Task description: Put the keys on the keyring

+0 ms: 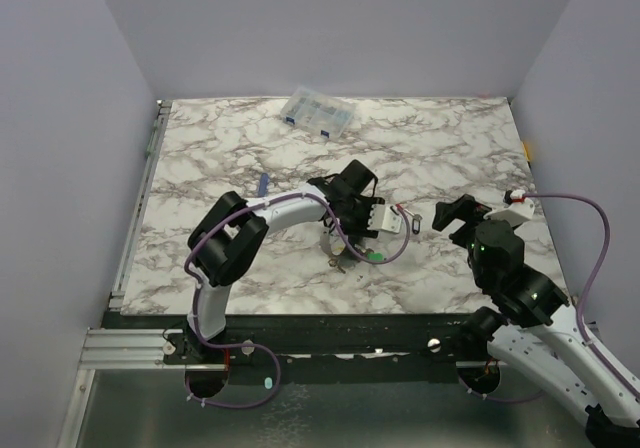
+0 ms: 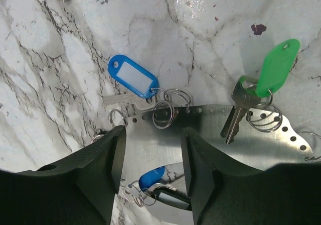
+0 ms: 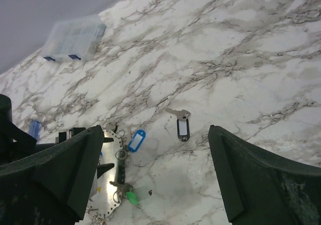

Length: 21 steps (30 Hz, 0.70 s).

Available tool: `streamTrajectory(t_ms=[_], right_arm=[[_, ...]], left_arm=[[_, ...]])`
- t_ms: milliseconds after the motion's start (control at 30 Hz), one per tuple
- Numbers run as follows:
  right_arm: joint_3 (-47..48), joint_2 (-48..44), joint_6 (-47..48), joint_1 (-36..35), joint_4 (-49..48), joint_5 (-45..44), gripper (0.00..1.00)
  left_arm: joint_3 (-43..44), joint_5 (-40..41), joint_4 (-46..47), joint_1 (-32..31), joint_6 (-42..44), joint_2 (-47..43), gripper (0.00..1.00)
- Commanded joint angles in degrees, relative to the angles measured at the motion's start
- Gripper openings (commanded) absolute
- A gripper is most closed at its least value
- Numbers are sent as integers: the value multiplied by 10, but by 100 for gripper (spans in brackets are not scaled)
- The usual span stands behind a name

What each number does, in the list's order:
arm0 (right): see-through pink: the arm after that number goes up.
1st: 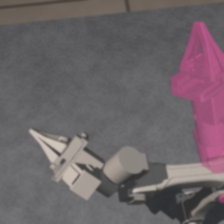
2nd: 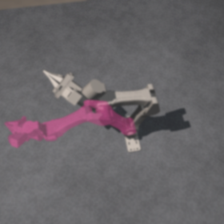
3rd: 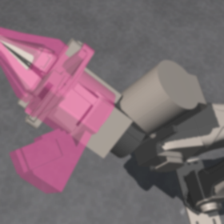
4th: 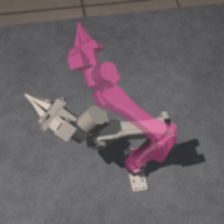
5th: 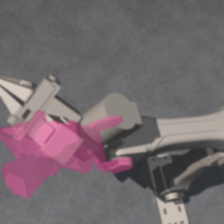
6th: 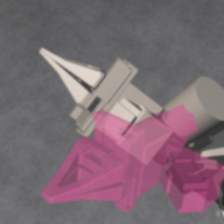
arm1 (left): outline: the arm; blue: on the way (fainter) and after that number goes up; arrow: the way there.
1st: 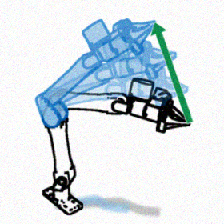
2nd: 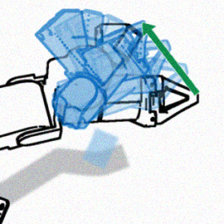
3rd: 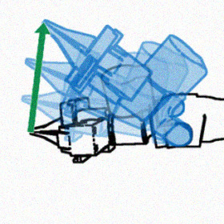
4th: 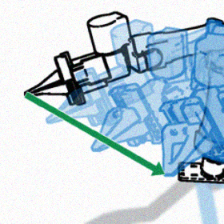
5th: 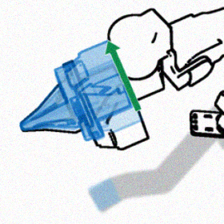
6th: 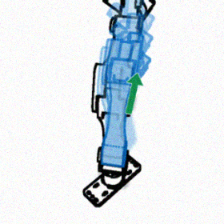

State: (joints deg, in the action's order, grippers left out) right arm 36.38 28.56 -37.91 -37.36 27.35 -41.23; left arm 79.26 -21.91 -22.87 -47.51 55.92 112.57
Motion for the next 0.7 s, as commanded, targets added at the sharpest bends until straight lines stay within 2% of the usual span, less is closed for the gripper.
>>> streamTrajectory(t_ms=[0,300,567,667], right_arm=[[6,-1,19,2,-2,-1,97],[2,1,26,2,-10,7,97],[1,1,28,2,-12,12,97],[0,2,28,2,-14,14,97]], left_arm=[[30,-23,-33,-4,36,29,52],[70,-22,-76,-6,56,63,47],[101,-19,-111,-7,74,91,30],[121,-10,-134,-7,80,106,28]])
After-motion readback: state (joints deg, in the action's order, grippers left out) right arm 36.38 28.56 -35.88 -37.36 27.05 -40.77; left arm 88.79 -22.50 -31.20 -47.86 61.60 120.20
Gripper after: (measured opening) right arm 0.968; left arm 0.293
